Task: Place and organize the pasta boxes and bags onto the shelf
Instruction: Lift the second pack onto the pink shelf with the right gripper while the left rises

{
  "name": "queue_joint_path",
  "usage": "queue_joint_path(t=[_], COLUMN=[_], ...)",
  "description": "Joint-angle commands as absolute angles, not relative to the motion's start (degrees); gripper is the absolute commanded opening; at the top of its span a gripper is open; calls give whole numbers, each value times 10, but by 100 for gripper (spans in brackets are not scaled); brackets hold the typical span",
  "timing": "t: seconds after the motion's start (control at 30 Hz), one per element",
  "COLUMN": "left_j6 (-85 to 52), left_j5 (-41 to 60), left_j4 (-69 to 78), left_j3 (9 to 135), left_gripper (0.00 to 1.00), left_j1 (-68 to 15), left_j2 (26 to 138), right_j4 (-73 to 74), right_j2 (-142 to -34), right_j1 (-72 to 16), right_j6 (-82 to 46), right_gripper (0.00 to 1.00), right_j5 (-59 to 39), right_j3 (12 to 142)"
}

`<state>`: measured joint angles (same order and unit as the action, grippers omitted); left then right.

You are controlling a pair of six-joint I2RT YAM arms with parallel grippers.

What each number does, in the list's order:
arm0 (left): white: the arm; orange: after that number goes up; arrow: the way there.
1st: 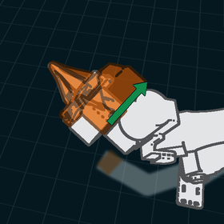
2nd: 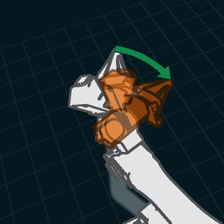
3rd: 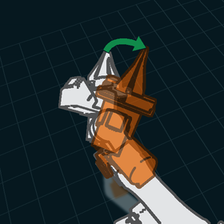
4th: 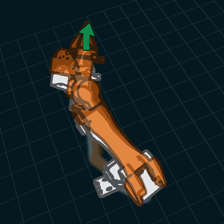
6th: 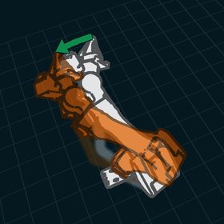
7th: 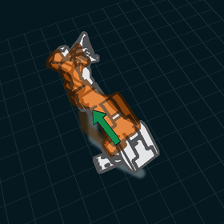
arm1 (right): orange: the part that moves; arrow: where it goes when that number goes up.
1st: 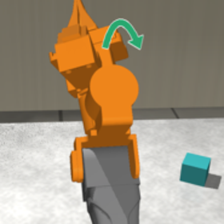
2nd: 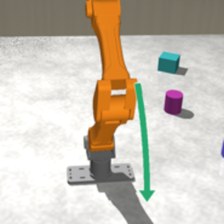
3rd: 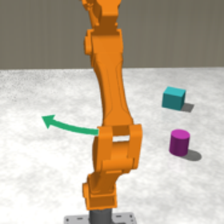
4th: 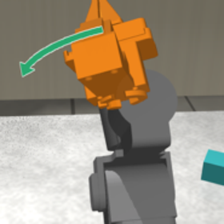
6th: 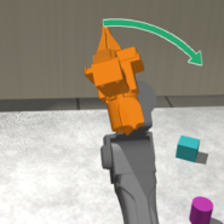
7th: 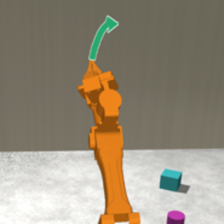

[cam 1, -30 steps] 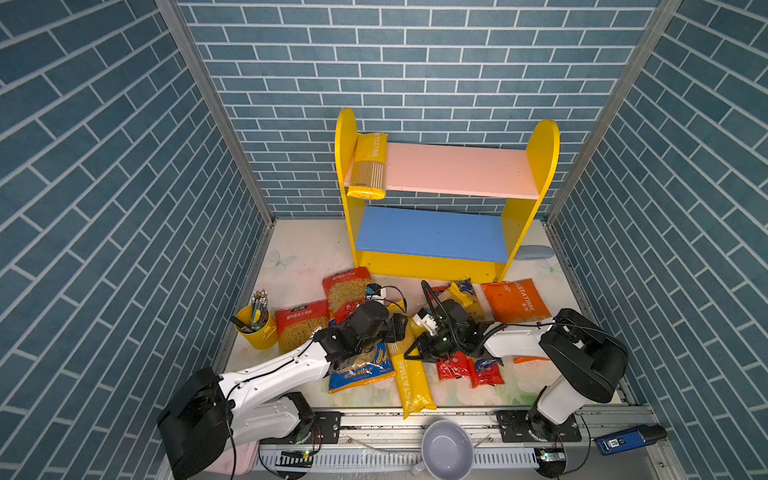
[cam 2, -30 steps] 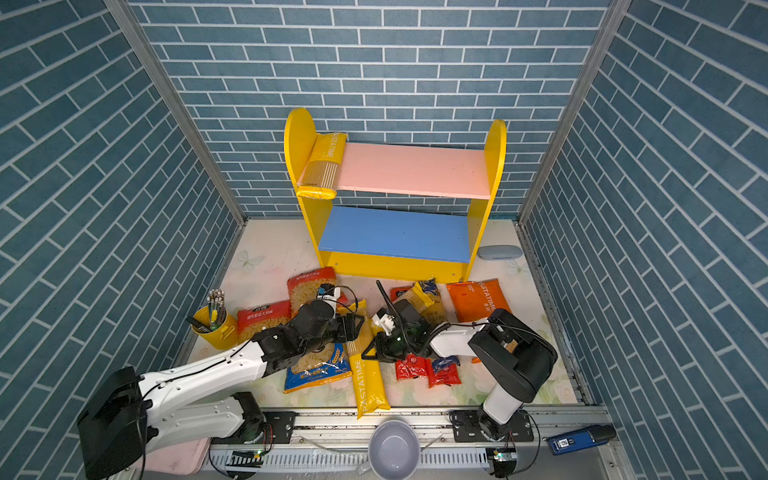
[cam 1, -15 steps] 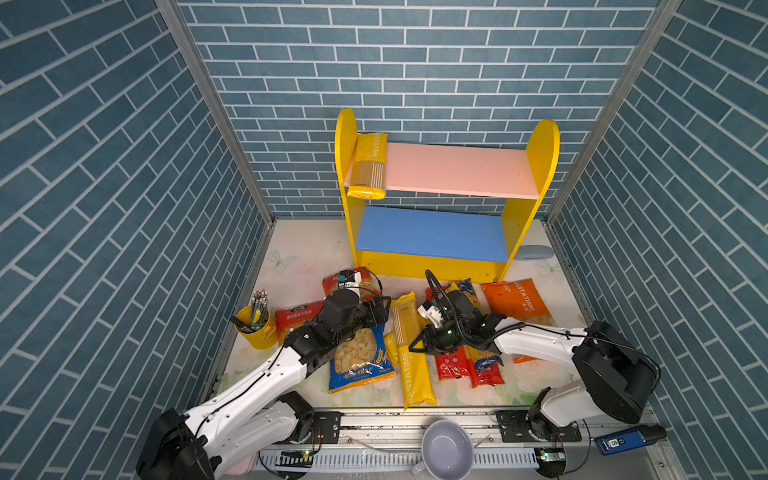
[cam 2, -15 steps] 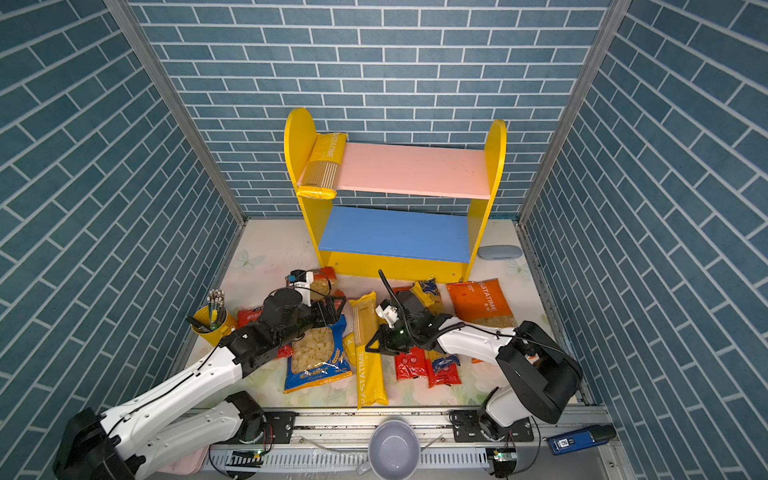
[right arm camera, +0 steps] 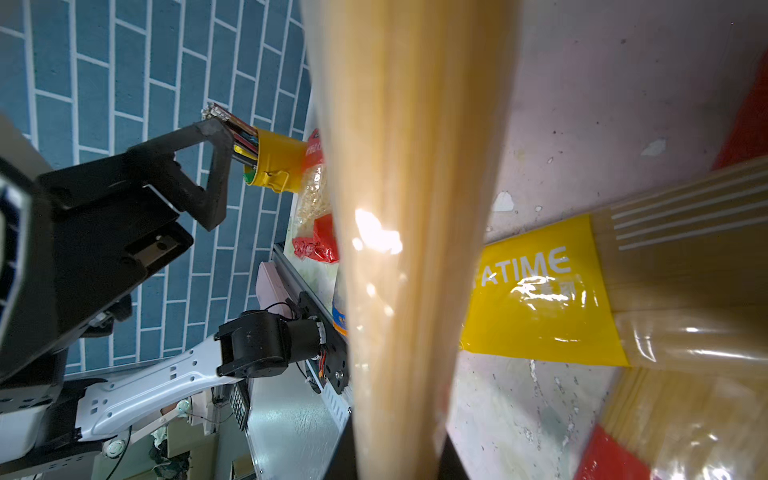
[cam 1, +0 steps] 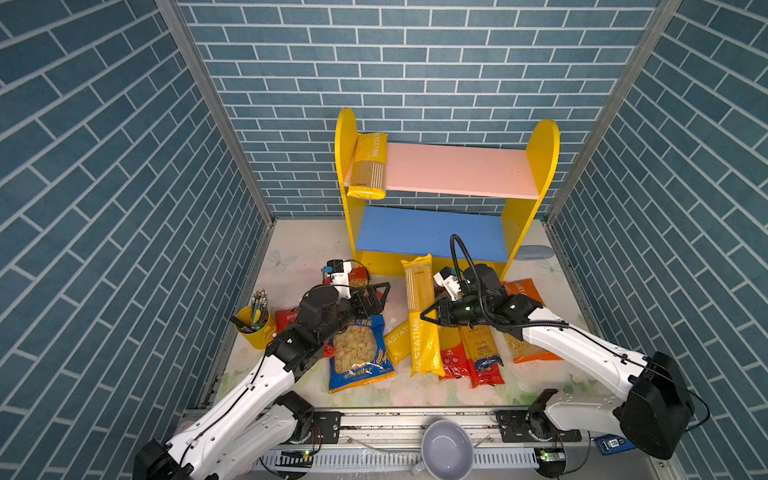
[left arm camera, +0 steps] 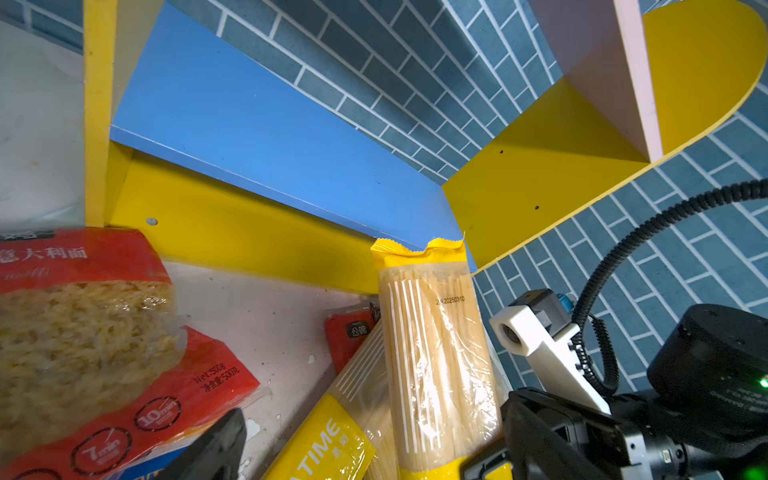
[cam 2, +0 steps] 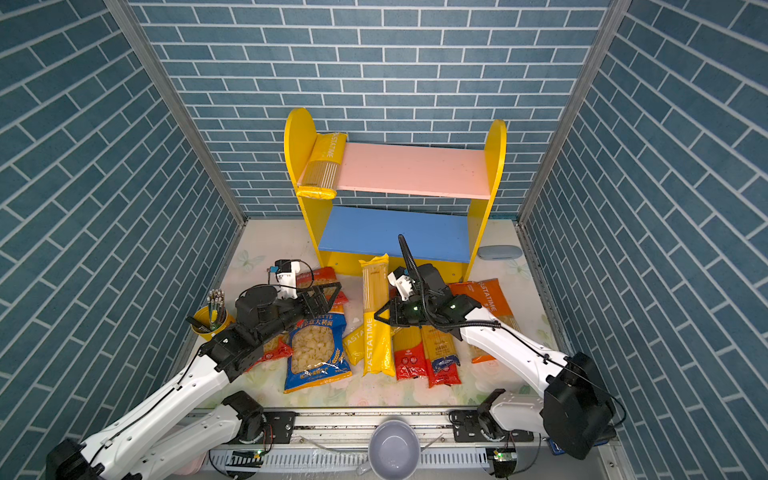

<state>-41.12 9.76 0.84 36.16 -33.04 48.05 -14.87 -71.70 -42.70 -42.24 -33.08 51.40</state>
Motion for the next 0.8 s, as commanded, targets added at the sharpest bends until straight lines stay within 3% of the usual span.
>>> queue_joint_path(t=[0.0,0.17,0.33,0.53,0.77], left_j6=[-401,-381,-310,-359,-338], left_j5=[139,130,70,184,206], left_j4=[43,32,-113,-122,-137], left_j3=[383,398,489,522,580], left_gripper=[97,96,94,92,92], left_j1=[-326,-326,-308,-183,-170], left_j2=[494,492,494,491,502], right_j4=[-143,-194,-293,-362,-307], right_j2=[-682,-673,-679,-698,-764], right_j1=[-429,-428,-427,-424,-351], right_j6=[-386,-365,-359,-364,-428], right_gripper=[16,16,16,16,13], right_j5=[-334,-332,-359,-410,-448], right_j3=[569,616,724,860,1004])
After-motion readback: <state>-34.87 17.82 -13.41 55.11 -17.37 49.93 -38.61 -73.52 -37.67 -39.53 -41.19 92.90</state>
